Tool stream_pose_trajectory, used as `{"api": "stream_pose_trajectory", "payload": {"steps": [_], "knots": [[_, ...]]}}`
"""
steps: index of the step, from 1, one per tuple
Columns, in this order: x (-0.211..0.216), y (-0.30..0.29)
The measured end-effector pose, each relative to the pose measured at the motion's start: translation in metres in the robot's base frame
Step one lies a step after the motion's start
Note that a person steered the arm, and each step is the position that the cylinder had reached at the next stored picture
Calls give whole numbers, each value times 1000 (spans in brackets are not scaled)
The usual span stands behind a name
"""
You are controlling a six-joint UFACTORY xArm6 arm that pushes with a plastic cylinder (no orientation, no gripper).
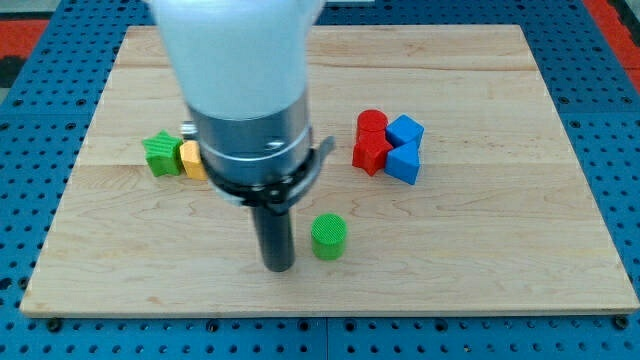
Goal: Push the green circle towards the bottom right
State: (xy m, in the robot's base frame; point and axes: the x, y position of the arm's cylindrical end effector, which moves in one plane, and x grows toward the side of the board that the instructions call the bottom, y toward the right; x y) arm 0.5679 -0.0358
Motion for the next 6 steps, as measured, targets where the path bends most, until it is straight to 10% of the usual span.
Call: {"api": "stream_pose_trajectory", "payload": {"steps": [6], "knots": [[-31,106]]}}
